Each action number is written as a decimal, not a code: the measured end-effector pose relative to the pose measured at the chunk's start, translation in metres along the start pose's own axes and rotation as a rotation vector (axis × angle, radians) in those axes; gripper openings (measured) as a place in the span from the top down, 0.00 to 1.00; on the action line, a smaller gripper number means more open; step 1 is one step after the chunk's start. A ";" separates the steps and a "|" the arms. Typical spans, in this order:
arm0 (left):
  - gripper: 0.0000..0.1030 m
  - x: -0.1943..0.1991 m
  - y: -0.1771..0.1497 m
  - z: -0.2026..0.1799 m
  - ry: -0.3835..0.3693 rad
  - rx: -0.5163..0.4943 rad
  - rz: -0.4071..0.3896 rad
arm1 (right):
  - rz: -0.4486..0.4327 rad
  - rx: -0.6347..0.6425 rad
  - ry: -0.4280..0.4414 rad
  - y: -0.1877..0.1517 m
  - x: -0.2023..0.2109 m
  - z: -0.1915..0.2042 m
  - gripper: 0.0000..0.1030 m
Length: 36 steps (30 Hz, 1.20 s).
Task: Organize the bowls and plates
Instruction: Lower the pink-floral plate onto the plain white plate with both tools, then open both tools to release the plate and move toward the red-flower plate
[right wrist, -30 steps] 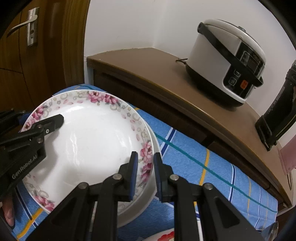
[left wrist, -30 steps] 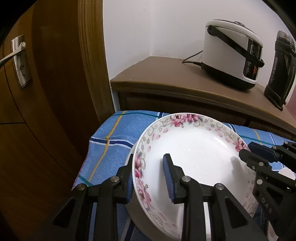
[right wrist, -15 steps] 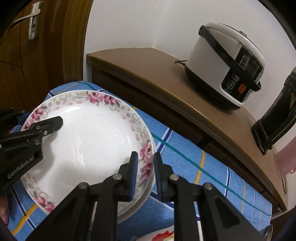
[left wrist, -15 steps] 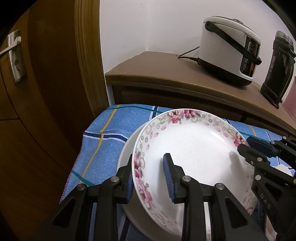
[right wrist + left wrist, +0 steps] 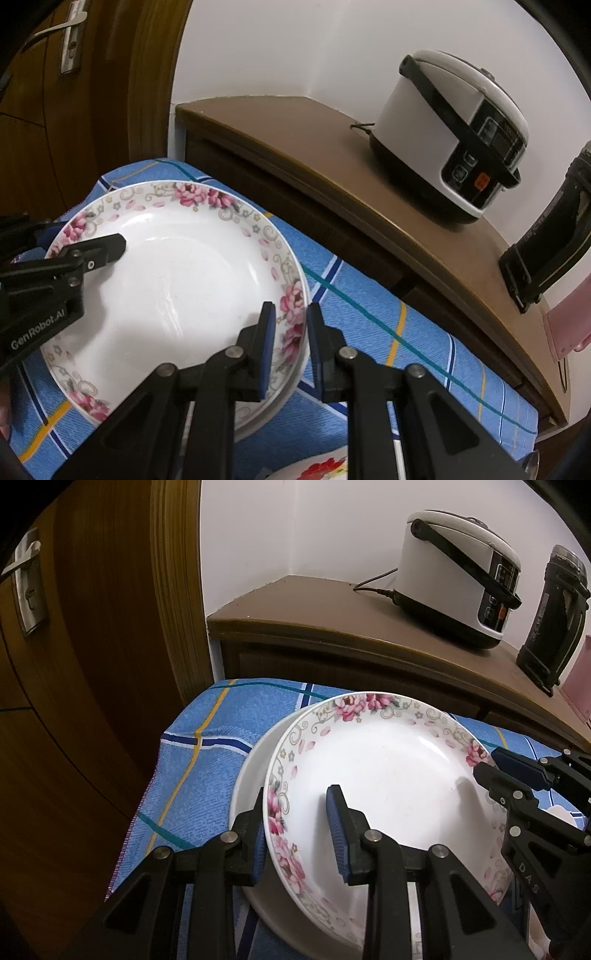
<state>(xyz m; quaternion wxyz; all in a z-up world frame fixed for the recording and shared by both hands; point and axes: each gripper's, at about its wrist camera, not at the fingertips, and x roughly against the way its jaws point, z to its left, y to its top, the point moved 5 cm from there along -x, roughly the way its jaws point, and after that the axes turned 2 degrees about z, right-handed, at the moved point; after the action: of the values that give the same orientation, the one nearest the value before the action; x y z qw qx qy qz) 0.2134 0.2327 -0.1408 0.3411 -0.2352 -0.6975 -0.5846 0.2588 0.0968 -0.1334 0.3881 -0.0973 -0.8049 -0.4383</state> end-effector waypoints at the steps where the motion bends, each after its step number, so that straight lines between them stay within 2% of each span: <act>1: 0.68 0.000 0.000 0.000 0.000 0.001 0.001 | -0.001 0.001 -0.001 0.000 0.000 0.000 0.83; 22: 0.68 0.000 0.001 0.002 -0.016 0.008 0.007 | -0.007 -0.002 0.002 0.000 0.001 0.001 0.83; 26: 0.68 0.001 0.001 0.002 -0.003 0.002 0.006 | -0.016 -0.025 0.052 -0.001 0.001 0.001 0.72; 31: 0.68 0.005 0.002 0.002 0.005 -0.002 -0.013 | -0.030 -0.035 0.058 -0.001 0.007 0.000 0.72; 34: 0.61 0.013 0.003 0.004 0.034 -0.007 -0.056 | -0.049 -0.048 0.057 -0.001 0.014 -0.003 0.71; 36: 0.50 0.019 0.004 0.004 0.052 -0.014 -0.088 | -0.066 -0.059 0.054 0.000 0.022 -0.006 0.69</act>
<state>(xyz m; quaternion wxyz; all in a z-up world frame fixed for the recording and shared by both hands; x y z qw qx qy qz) 0.2029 0.2359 -0.1245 0.3315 -0.1917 -0.6940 -0.6097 0.2469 0.0879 -0.1157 0.3917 -0.0703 -0.7837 -0.4770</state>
